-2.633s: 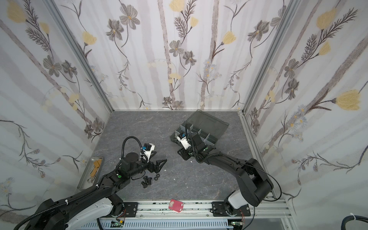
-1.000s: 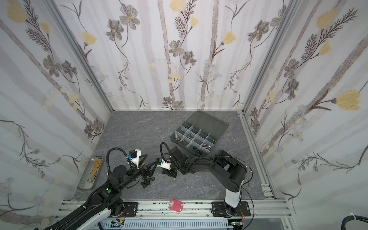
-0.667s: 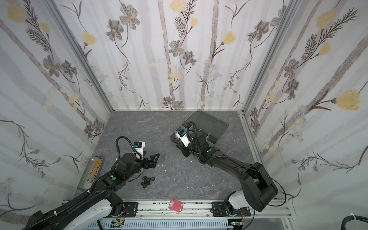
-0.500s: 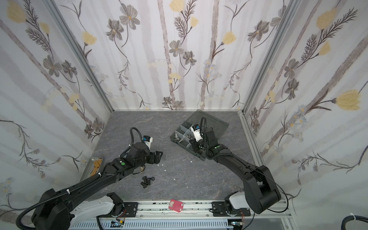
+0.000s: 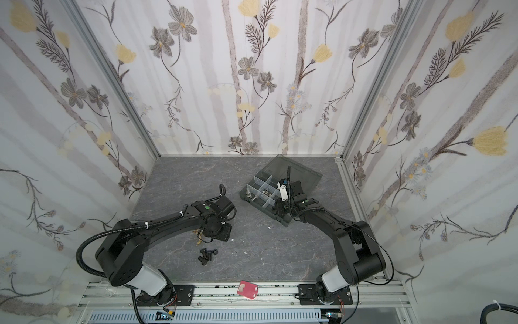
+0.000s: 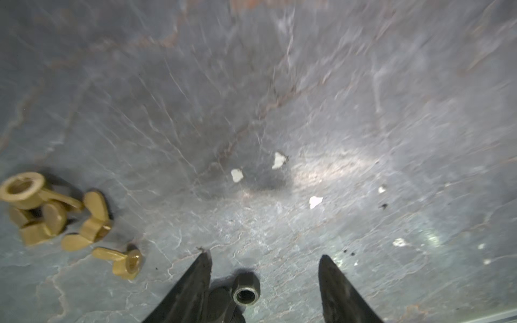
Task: Sort the screws and nuts into containers
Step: Place the nut into the container, then pick up the nut from the bottom-center of the table.
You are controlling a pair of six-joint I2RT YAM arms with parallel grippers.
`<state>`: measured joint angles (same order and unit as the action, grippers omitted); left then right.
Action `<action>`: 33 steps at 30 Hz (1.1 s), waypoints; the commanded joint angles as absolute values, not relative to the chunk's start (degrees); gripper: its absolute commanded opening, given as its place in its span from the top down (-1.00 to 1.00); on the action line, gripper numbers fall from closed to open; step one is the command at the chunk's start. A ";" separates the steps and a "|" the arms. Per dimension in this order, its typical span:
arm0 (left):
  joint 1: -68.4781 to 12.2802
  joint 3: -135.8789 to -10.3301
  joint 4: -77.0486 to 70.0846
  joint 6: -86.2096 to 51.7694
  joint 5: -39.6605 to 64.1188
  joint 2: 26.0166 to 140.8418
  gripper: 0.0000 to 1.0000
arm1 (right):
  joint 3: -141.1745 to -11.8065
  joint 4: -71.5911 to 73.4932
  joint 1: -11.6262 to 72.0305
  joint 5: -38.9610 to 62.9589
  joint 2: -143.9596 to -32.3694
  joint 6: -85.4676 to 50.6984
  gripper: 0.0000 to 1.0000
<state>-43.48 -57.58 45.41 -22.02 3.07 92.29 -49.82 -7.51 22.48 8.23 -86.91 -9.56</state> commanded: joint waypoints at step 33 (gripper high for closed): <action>-45.94 -52.75 51.09 -21.36 5.71 98.24 0.51 | -47.30 -1.68 22.22 6.85 -85.96 -10.82 -0.05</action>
